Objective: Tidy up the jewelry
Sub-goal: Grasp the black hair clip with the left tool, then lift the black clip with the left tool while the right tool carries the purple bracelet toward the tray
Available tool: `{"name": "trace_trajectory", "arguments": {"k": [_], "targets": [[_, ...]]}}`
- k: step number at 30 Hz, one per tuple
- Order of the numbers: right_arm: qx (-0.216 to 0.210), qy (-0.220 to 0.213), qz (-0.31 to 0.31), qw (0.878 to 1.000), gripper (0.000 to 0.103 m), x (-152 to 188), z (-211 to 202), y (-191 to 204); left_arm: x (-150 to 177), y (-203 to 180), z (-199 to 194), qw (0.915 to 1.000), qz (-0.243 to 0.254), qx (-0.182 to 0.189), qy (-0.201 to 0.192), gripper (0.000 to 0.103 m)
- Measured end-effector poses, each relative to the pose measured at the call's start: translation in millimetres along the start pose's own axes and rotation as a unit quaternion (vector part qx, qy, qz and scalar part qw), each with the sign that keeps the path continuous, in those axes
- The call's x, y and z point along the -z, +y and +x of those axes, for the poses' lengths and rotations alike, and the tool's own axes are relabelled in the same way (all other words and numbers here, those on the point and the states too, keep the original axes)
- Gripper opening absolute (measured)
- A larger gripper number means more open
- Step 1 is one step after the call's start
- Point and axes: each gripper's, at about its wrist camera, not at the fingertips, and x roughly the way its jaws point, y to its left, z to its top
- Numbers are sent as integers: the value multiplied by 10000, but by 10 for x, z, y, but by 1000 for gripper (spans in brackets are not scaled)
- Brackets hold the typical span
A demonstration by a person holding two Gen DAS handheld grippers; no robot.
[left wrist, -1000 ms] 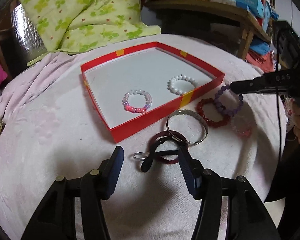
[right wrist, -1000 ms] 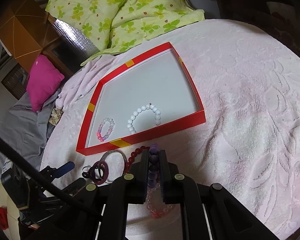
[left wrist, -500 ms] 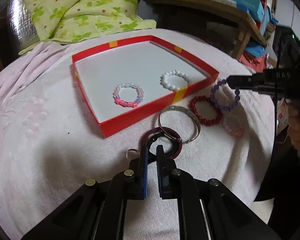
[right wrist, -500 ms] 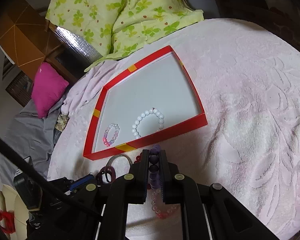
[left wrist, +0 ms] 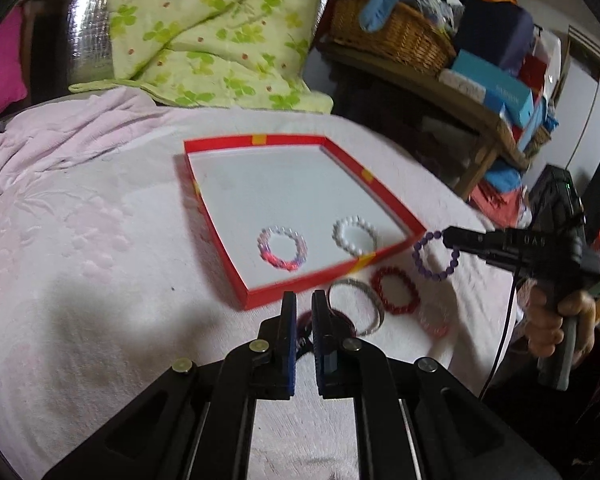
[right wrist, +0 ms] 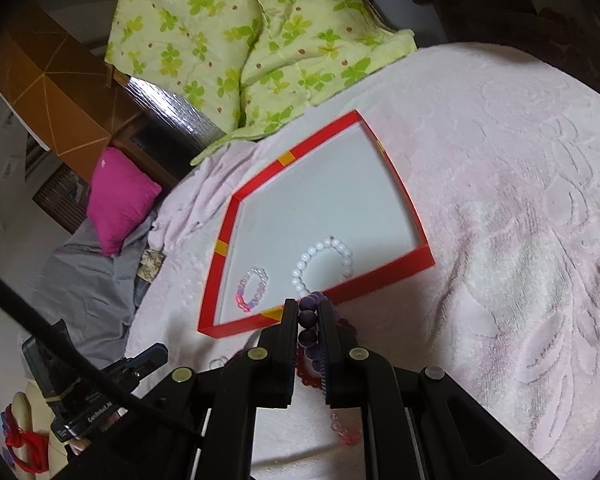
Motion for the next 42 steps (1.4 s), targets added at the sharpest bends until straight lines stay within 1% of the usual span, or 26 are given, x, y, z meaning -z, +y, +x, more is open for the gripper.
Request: {"name": "trace_trajectory", "arguments": {"k": [2,4,7,8,9,10,11,13,17,18,19,21,26,29,30,31,33,35,36,37,39,41,42], "targets": [[-87,-63,-23,9999,10,-10,-11,44,-30,24,-26,10000,-17,-5,-65,8],[-110,-50,-44,9999,10,-10,5,77,-38,26,-14,10000,29,17,-41,8],[-107,14,-69,9999,10,-4,53,109,10,1,74,9998,149,-24,153,9],[-97,27,-71,9999,10,-4,62,109,48,-24,124,9992,260,-40,303,12],[-90,32,-69,9999,10,-3,66,110,85,-47,172,9982,369,-92,454,23],[-79,41,-58,9999,10,-5,70,105,136,-78,232,9966,521,-246,596,27],[-60,40,-43,10000,10,-8,72,97,181,-105,270,9953,621,-327,670,27],[-29,33,-19,10000,10,-12,76,82,225,-111,322,9941,676,-316,788,27],[-21,72,-28,10000,10,-2,93,72,292,-159,405,9902,907,-486,942,29],[-22,87,-32,10000,10,7,99,72,306,-176,423,9894,950,-487,985,37],[-22,99,-33,9999,10,13,99,72,319,-192,434,9887,988,-489,1013,49],[0,122,-48,9999,10,22,114,77,339,-240,458,9872,1108,-520,1018,60],[33,122,-75,9999,10,29,130,91,354,-261,594,9864,1089,-450,1146,60],[48,121,-99,9999,10,34,128,93,317,-199,630,9887,920,-496,1074,60],[59,117,-116,9998,10,36,128,99,300,-174,626,9900,844,-469,1025,56],[69,111,-136,9998,10,36,128,106,275,-141,612,9918,731,-409,967,48],[85,102,-165,9998,10,40,122,115,244,-112,602,9933,618,-340,917,39],[82,100,-155,9998,10,38,119,107,251,-135,611,9928,682,-308,932,34],[89,98,-155,9998,10,36,117,100,262,-152,625,9922,726,-286,973,27],[97,94,-156,9998,10,34,113,95,274,-169,644,9914,770,-278,1017,24],[109,86,-160,9998,10,29,105,89,294,-195,676,9901,842,-316,1081,23],[142,68,-201,9997,10,32,102,100,290,-192,671,9905,818,-305,1065,22],[145,68,-208,9997,10,31,101,104,284,-186,662,9909,784,-290,1055,20]]}}
